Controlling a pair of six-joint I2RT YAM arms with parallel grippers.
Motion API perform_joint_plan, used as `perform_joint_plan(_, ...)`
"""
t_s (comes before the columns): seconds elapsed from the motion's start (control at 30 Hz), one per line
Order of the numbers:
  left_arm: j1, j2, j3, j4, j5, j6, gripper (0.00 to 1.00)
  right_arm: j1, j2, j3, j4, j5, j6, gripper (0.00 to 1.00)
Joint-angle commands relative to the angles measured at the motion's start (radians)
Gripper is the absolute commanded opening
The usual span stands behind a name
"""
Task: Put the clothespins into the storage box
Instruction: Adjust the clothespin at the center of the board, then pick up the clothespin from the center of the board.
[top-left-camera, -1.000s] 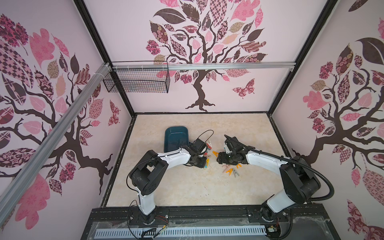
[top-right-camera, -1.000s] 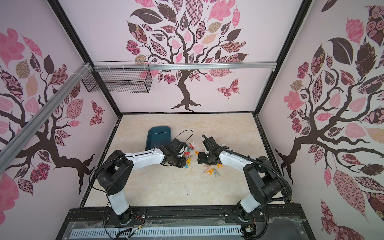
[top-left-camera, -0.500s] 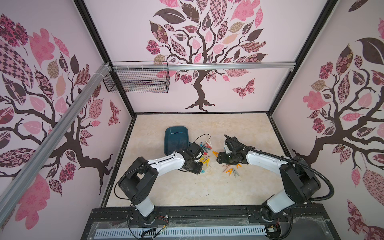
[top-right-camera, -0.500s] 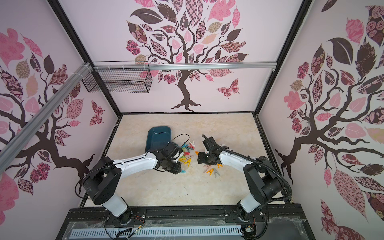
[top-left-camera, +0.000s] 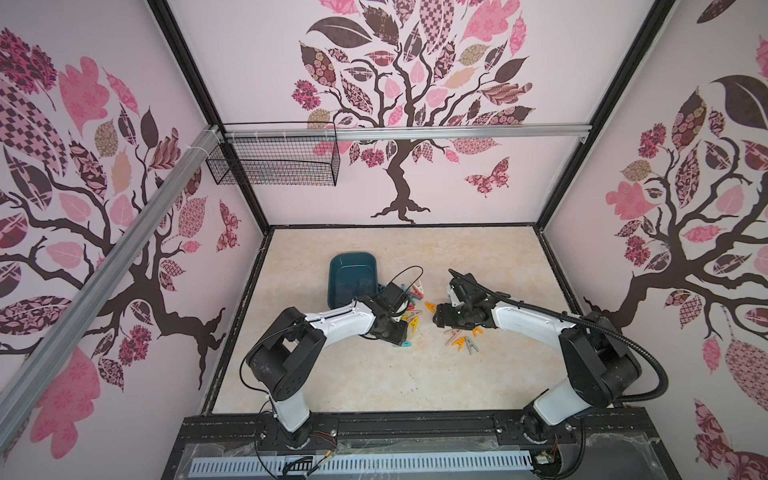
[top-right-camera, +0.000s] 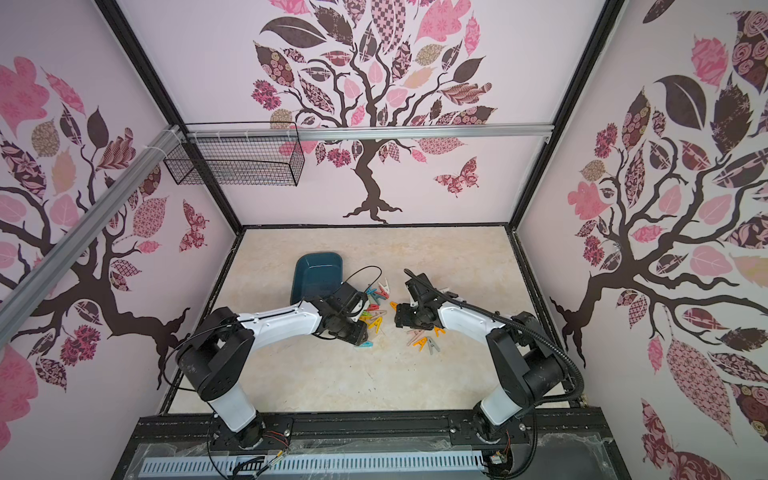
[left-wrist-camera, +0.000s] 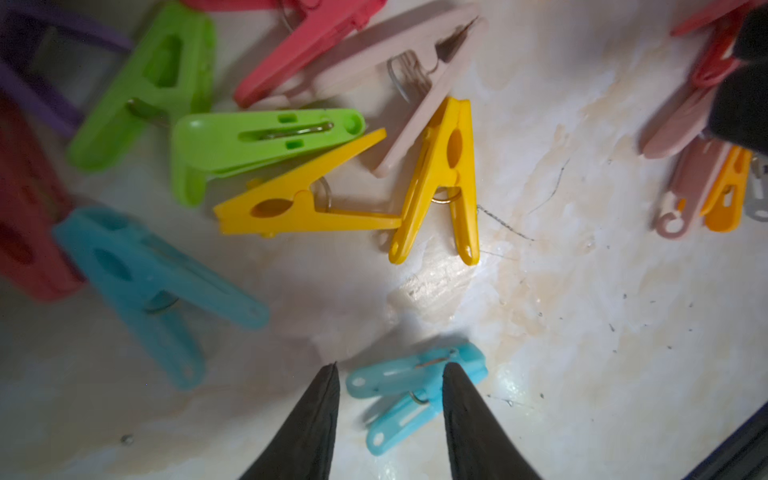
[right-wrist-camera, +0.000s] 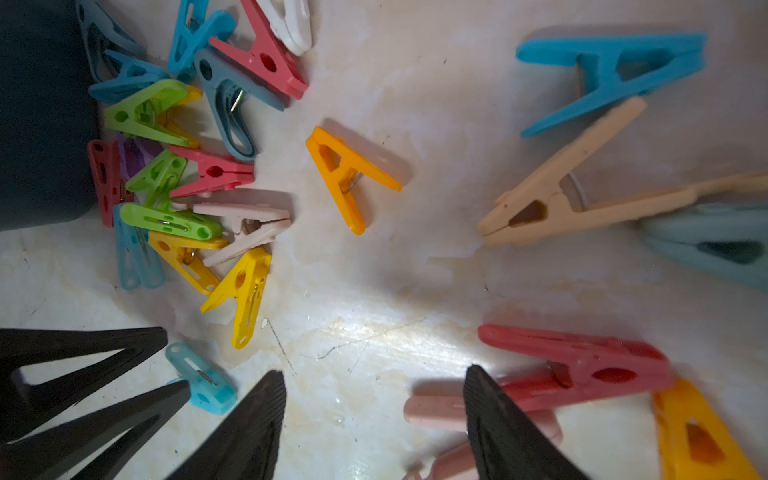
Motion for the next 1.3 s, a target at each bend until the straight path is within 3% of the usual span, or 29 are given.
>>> perform_joint_plan(0.0, -0.023, 0.034, 0.050, 0.033, 0.026, 0.030, 0.49, 0.005, -0.026, -0.014, -0.005, -0.002, 0.005, 0.71)
perform_joint_plan(0.13, -0.023, 0.057, 0.062, -0.005, 0.016, 0.068, 0.54, 0.005, -0.026, -0.022, -0.002, -0.003, 0.004, 0.71)
perform_joint_plan(0.53, -0.100, -0.044, -0.057, -0.054, 0.061, 0.045, 0.50, 0.004, -0.026, -0.024, -0.001, 0.004, 0.002, 0.71)
perform_joint_plan(0.9, -0.144, 0.050, 0.073, -0.113, -0.152, -0.009, 0.45, 0.005, -0.038, -0.035, 0.006, 0.006, 0.011, 0.71)
perform_joint_plan(1.1, -0.180, 0.100, 0.094, -0.090, -0.170, -0.023, 0.41, 0.005, -0.044, -0.039, 0.005, 0.007, 0.011, 0.71)
perform_joint_plan(1.27, -0.181, 0.119, 0.099, -0.091, -0.199, -0.018, 0.30, 0.004, -0.046, -0.048, 0.014, 0.006, 0.013, 0.71)
